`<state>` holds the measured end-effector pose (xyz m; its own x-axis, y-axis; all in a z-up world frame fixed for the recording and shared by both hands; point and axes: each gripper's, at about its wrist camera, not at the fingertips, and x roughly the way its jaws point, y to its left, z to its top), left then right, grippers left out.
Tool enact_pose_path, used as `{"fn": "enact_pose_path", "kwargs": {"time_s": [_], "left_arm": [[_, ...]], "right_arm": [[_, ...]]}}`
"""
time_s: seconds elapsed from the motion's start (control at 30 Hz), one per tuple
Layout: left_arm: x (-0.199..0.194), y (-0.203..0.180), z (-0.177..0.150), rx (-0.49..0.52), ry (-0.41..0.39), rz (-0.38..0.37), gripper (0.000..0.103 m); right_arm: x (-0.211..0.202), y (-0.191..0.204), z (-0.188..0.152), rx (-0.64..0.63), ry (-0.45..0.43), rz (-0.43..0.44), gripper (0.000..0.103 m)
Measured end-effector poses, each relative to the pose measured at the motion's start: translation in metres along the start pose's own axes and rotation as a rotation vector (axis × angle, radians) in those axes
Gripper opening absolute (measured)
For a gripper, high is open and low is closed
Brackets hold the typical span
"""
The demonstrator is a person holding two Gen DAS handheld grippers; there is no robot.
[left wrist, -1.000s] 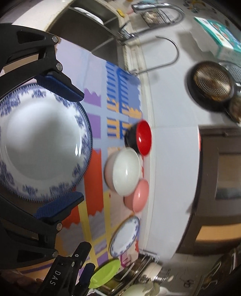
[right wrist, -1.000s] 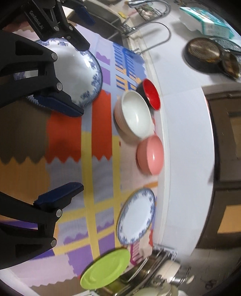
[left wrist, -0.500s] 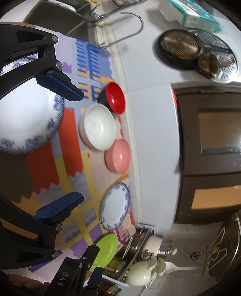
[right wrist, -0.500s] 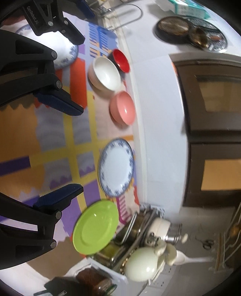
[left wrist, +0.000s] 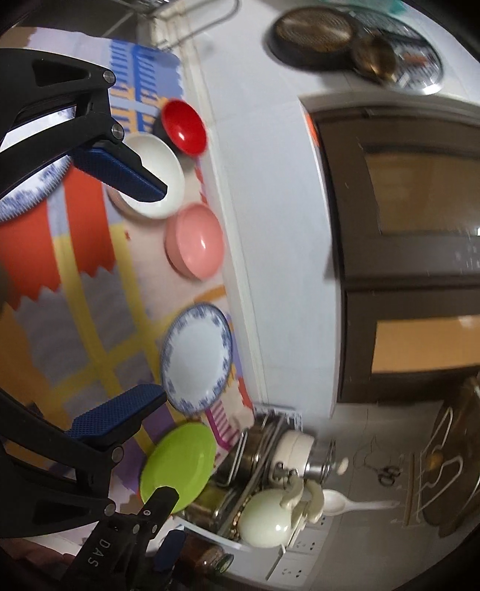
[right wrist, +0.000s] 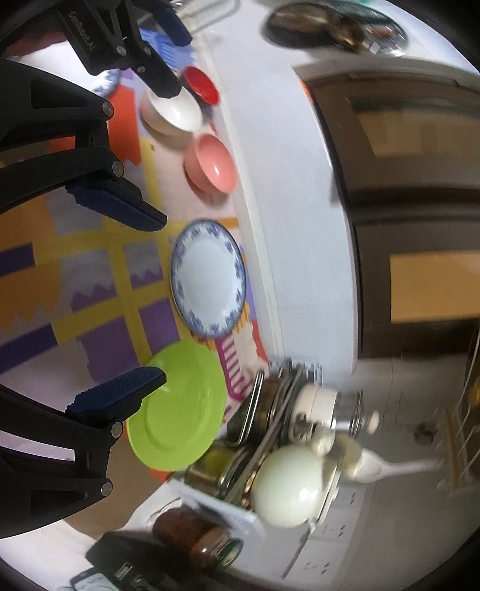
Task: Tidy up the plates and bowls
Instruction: 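Move both grippers over to the lime-green plate beside the pot rack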
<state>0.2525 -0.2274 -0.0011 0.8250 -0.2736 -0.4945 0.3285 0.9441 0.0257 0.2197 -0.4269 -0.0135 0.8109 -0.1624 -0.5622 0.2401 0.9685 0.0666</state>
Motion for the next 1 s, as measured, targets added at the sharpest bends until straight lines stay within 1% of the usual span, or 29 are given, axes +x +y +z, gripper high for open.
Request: {"fn": "enact_pose_path", "kwargs": {"time_s": [0.13, 0.3, 0.43, 0.67, 1.0], "left_arm": [[0.012, -0.03, 0.012, 0.03, -0.016, -0.05, 0.1], [0.031, -0.068, 0.022, 0.068, -0.012, -0.112, 0.1], [0.046, -0.095, 0.028, 0.096, -0.011, -0.162, 0.1], [0.071, -0.131, 0.037, 0.139, -0.028, -0.234, 0.099], [0.12, -0.165, 0.033, 0.193, 0.005, -0.277, 0.092]], "right_arm": [[0.003, -0.028, 0.006, 0.049, -0.008, -0.044, 0.077], [0.006, -0.066, 0.009, 0.111, -0.023, -0.118, 0.077], [0.011, -0.094, 0.009, 0.163, -0.02, -0.156, 0.077], [0.023, -0.128, 0.009, 0.22, -0.016, -0.217, 0.077], [0.051, -0.163, 0.008, 0.28, -0.008, -0.288, 0.077]]}}
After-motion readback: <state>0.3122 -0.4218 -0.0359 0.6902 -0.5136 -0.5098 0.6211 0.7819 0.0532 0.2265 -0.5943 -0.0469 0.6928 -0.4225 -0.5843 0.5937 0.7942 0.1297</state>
